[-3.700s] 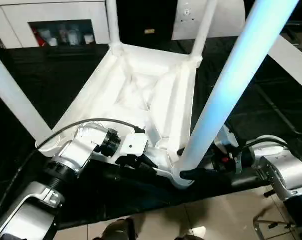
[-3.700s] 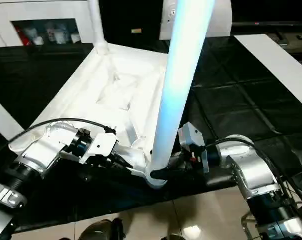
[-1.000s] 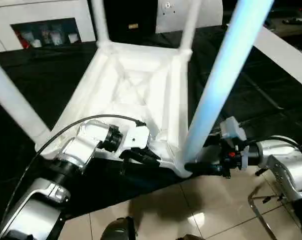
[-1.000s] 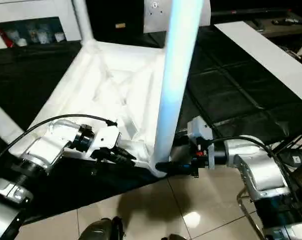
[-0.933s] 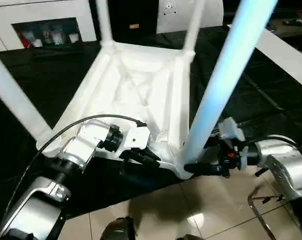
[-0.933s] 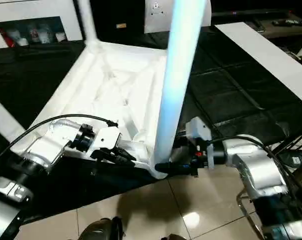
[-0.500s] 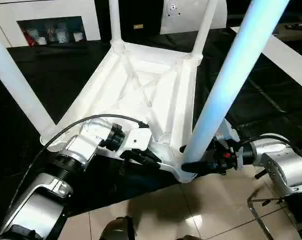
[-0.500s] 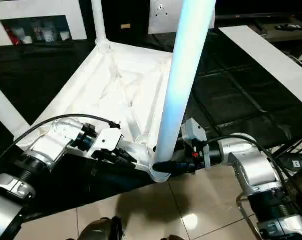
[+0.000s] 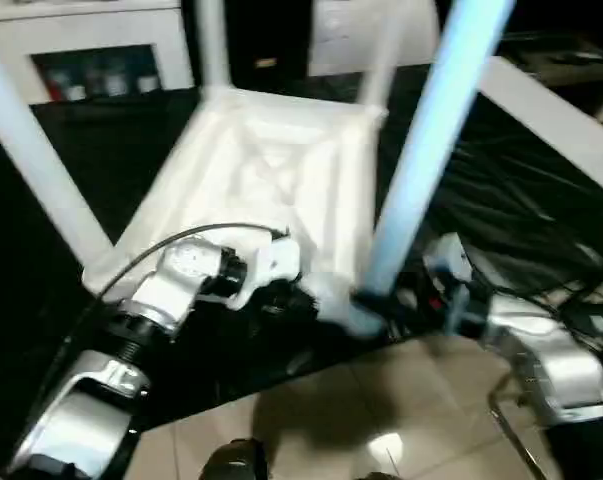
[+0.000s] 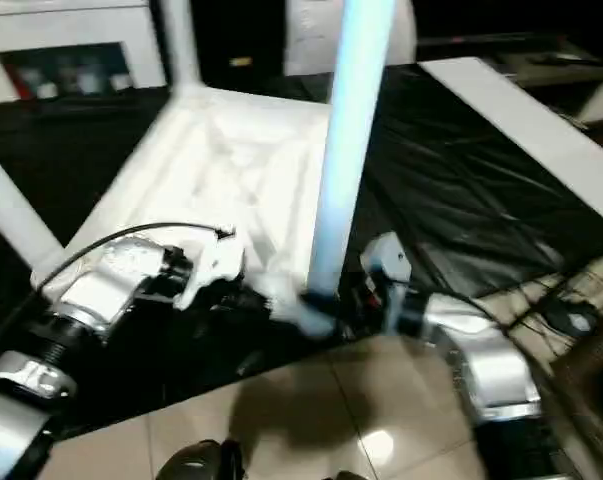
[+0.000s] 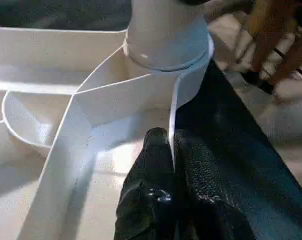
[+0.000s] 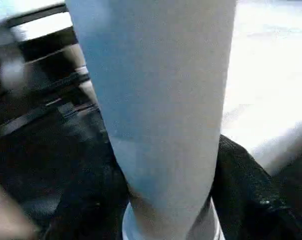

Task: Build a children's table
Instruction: Rotate leg to tighten

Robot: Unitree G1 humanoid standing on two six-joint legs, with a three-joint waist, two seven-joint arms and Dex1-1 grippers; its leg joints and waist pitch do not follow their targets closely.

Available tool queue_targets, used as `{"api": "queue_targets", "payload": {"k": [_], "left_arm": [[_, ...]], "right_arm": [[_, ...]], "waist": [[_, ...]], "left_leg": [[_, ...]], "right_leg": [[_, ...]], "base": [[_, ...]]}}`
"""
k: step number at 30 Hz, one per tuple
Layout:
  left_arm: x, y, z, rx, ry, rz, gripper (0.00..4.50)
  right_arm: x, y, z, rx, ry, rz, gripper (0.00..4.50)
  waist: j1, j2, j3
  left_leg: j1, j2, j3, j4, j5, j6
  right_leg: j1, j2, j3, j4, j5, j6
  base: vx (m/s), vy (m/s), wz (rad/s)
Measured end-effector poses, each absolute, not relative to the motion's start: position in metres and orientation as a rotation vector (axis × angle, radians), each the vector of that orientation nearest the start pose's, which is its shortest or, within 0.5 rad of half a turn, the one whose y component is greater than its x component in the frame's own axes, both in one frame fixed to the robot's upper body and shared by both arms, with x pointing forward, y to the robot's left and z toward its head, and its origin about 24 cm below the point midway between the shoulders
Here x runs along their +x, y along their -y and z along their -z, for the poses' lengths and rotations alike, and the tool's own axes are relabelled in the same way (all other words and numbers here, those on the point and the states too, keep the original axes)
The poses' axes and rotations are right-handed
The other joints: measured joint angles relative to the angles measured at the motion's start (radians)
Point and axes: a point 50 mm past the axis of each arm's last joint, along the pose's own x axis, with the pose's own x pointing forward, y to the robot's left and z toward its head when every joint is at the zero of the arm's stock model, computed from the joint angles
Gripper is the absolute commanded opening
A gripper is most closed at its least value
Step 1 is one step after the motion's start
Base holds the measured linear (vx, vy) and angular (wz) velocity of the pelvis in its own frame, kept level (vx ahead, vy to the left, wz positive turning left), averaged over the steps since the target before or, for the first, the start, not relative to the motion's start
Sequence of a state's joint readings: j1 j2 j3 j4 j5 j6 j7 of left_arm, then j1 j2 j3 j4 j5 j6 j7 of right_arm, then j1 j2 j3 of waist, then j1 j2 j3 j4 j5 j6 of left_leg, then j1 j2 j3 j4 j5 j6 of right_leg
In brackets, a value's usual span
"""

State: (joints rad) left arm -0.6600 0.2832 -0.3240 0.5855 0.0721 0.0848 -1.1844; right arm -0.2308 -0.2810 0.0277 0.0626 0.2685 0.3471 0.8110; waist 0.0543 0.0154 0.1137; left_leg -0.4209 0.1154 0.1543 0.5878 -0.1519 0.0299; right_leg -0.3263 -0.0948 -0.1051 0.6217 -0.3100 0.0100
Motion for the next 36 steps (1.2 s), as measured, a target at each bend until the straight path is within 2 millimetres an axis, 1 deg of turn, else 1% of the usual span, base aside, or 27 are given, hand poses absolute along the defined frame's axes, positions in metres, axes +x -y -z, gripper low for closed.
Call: {"api": "queue_targets", "payload": {"k": [2,3,4,5,6,7,8,9,10,11,12,13,14,15,16,17,18,19,20,21,23,24,25,28,29,32,36], "left_arm": [[0.325,-0.089,-0.064,0.447,-0.369,1.346,0.00],[0.326,-0.083,-0.063,0.424,-0.373,1.299,0.00],[0.328,-0.079,-0.063,0.416,-0.373,1.270,0.00],[0.328,-0.074,-0.062,0.399,-0.375,1.244,0.00],[0.328,-0.069,-0.059,0.372,-0.383,1.205,0.00],[0.329,-0.064,-0.059,0.356,-0.384,1.178,0.00],[0.329,-0.060,-0.060,0.343,-0.382,1.152,0.00],[0.330,-0.058,-0.061,0.338,-0.385,1.122,0.00],[0.331,-0.054,-0.062,0.339,-0.385,1.097,0.00],[0.331,-0.049,-0.061,0.340,-0.384,1.076,0.00],[0.332,-0.048,-0.062,0.343,-0.376,1.054,0.00],[0.333,-0.048,-0.064,0.341,-0.362,1.041,0.00],[0.333,-0.047,-0.066,0.341,-0.354,1.036,0.00],[0.332,-0.044,-0.066,0.337,-0.352,1.039,0.00],[0.331,-0.043,-0.065,0.336,-0.351,1.037,0.00],[0.330,-0.044,-0.065,0.335,-0.354,1.035,0.00],[0.330,-0.045,-0.065,0.338,-0.353,1.033,0.00],[0.329,-0.045,-0.065,0.341,-0.349,1.031,0.00],[0.329,-0.046,-0.066,0.343,-0.343,1.029,0.00],[0.329,-0.048,-0.067,0.347,-0.334,1.028,0.00],[0.328,-0.048,-0.068,0.348,-0.328,1.035,0.00],[0.328,-0.048,-0.069,0.351,-0.328,1.038,0.00],[0.328,-0.049,-0.069,0.355,-0.327,1.040,0.00],[0.327,-0.050,-0.069,0.362,-0.319,1.052,0.00],[0.327,-0.052,-0.070,0.370,-0.310,1.058,0.00],[0.325,-0.055,-0.072,0.380,-0.279,1.091,0.00],[0.325,-0.067,-0.074,0.455,-0.217,1.139,0.00]], "right_arm": [[0.283,0.146,-0.064,0.067,-0.194,-0.783,1.98],[0.286,0.144,-0.064,0.083,-0.194,-0.709,1.98],[0.289,0.143,-0.065,0.088,-0.190,-0.660,1.98],[0.292,0.143,-0.065,0.092,-0.193,-0.621,1.98],[0.296,0.141,-0.065,0.096,-0.200,-0.566,1.98],[0.300,0.139,-0.066,0.099,-0.199,-0.523,1.98],[0.302,0.138,-0.066,0.111,-0.193,-0.476,1.98],[0.306,0.134,-0.067,0.123,-0.192,-0.433,1.98],[0.309,0.132,-0.067,0.137,-0.192,-0.393,1.98],[0.311,0.132,-0.067,0.137,-0.193,-0.361,1.98],[0.314,0.131,-0.070,0.136,-0.190,-0.348,1.98],[0.317,0.130,-0.073,0.129,-0.181,-0.345,1.98],[0.318,0.129,-0.075,0.124,-0.174,-0.344,1.98],[0.318,0.130,-0.075,0.120,-0.174,-0.339,1.98],[0.318,0.130,-0.075,0.114,-0.175,-0.337,1.98],[0.318,0.130,-0.075,0.114,-0.177,-0.337,1.98],[0.318,0.129,-0.075,0.116,-0.177,-0.338,1.98],[0.318,0.129,-0.075,0.115,-0.174,-0.339,2.54],[0.318,0.129,-0.076,0.114,-0.167,-0.343,2.54],[0.318,0.128,-0.077,0.113,-0.157,-0.355,2.68],[0.316,0.129,-0.078,0.112,-0.144,-0.368,2.87],[0.316,0.129,-0.077,0.112,-0.142,-0.372,2.87],[0.316,0.129,-0.077,0.109,-0.141,-0.383,3.01],[0.313,0.131,-0.078,0.108,-0.134,-0.422,3.27],[0.312,0.132,-0.078,0.099,-0.128,-0.437,3.27],[0.304,0.140,-0.078,0.077,-0.118,-0.475,3.63],[0.279,0.155,-0.077,0.040,-0.094,-0.535,3.99]], "waist": [[-0.016,-0.001,-0.001],[-0.022,-0.003,-0.002],[-0.024,-0.008,-0.001],[-0.023,-0.015,0.003],[-0.016,-0.014,0.008],[-0.020,0.008,0.011],[-0.032,0.027,0.017],[-0.056,0.033,0.021],[-0.053,0.032,0.024],[-0.052,0.014,0.017],[-0.050,-0.011,0.003],[-0.050,-0.016,-0.002],[-0.045,-0.013,-0.002],[-0.034,0.003,0.000],[-0.032,0.022,0.000],[-0.036,0.028,0.000],[-0.041,0.027,0.000],[-0.042,0.019,-0.001],[-0.040,0.013,-0.002],[-0.033,0.011,-0.001],[-0.017,0.014,-0.003],[-0.017,0.018,-0.006],[-0.017,0.018,-0.006],[-0.019,0.017,-0.005],[-0.017,0.017,-0.005],[-0.008,0.017,-0.005],[-0.010,0.016,-0.005]], "left_leg": [[0.001,-0.011,-0.001,-0.020,0.001,-0.003],[0.006,-0.021,0.003,-0.038,0.003,-0.006],[0.008,-0.025,0.012,-0.040,-0.007,-0.026],[0.010,-0.034,0.012,-0.023,-0.033,-0.059],[0.013,-0.039,-0.025,0.029,-0.058,-0.081],[0.012,-0.027,-0.050,0.054,-0.046,-0.083],[0.014,-0.018,-0.054,0.067,-0.042,-0.054],[0.013,-0.023,-0.063,0.054,-0.050,-0.041],[0.015,-0.032,-0.059,0.025,-0.050,-0.042],[0.023,-0.040,-0.047,-0.009,-0.049,-0.043],[0.024,-0.058,-0.026,-0.048,-0.043,-0.053],[0.012,-0.069,-0.021,-0.051,-0.048,-0.064],[0.004,-0.068,-0.020,-0.038,-0.046,-0.063],[-0.003,-0.045,-0.023,-0.012,-0.029,-0.042],[-0.002,-0.029,-0.028,-0.002,-0.004,-0.021],[-0.001,-0.023,-0.033,0.002,0.003,-0.010],[-0.002,-0.023,-0.033,-0.002,0.003,-0.010],[0.001,-0.028,-0.026,-0.016,0.001,-0.015],[0.000,-0.034,-0.023,-0.024,-0.006,-0.025],[-0.001,-0.034,-0.016,-0.033,-0.009,-0.030],[-0.005,-0.026,-0.009,-0.032,-0.002,-0.019],[-0.005,-0.015,-0.005,-0.033,0.018,-0.002],[-0.005,-0.012,-0.002,-0.033,0.021,0.001],[-0.005,-0.012,0.006,-0.036,0.021,0.001],[-0.005,-0.012,0.009,-0.037,0.021,0.001],[-0.008,-0.011,0.019,-0.040,0.021,0.002],[-0.014,-0.011,0.023,-0.040,0.025,0.012]], "right_leg": [[-0.004,0.000,0.006,-0.006,-0.003,-0.025],[-0.010,-0.002,0.016,-0.011,0.004,-0.038],[-0.021,-0.009,0.027,-0.011,0.007,-0.039],[-0.023,-0.023,0.032,-0.012,0.010,-0.027],[-0.018,-0.036,0.020,-0.013,0.027,0.004],[-0.003,-0.045,-0.012,-0.011,0.034,0.013],[0.002,-0.047,-0.036,-0.010,0.034,0.015],[0.013,-0.034,-0.035,-0.007,0.010,-0.001],[0.011,-0.025,-0.026,0.012,-0.001,-0.034],[0.011,-0.019,-0.016,0.026,0.004,-0.057],[0.014,-0.015,0.003,0.003,0.000,-0.077],[0.008,-0.021,0.022,-0.010,0.015,-0.034],[0.005,-0.029,0.016,-0.011,0.039,-0.003],[0.008,-0.019,0.004,-0.004,0.046,0.020],[0.015,-0.004,-0.003,-0.005,0.044,0.016],[0.014,0.006,-0.005,-0.005,0.042,0.010],[0.013,0.009,-0.003,-0.004,0.035,-0.002],[0.005,0.009,0.009,-0.004,0.034,-0.004],[-0.002,0.003,0.014,-0.005,0.034,-0.004],[-0.006,-0.001,0.015,-0.008,0.038,0.001],[-0.006,0.002,0.013,-0.009,0.049,0.005],[-0.006,0.007,0.009,-0.008,0.049,0.005],[-0.007,0.009,0.010,-0.008,0.049,0.005],[-0.010,0.007,0.015,-0.009,0.049,0.004],[-0.012,0.006,0.016,-0.008,0.049,0.004],[-0.019,0.004,0.021,-0.008,0.049,0.005],[-0.025,0.004,0.023,-0.010,0.049,0.005]], "base": [[-0.052,0.086,-0.21],[0.000,0.000,0.00],[0.000,0.000,0.00],[0.000,0.000,0.00],[0.037,0.104,-0.56],[0.037,0.104,-0.56],[0.024,0.147,-0.51],[-0.079,0.120,0.01],[-0.079,0.120,0.01],[0.003,0.011,0.30],[0.082,-0.057,0.10],[0.082,-0.057,0.10],[0.000,0.000,0.00],[0.003,0.014,-0.25],[0.003,0.014,-0.25],[-0.001,0.015,-0.25],[0.000,0.000,0.00],[0.000,0.000,0.00],[0.000,0.000,0.00],[0.000,0.000,0.00],[0.000,0.000,0.00],[0.000,0.000,0.00],[0.000,0.000,0.00],[0.000,0.000,0.00],[0.000,0.000,0.00],[0.000,0.000,0.00],[0.000,0.000,0.00]]}}
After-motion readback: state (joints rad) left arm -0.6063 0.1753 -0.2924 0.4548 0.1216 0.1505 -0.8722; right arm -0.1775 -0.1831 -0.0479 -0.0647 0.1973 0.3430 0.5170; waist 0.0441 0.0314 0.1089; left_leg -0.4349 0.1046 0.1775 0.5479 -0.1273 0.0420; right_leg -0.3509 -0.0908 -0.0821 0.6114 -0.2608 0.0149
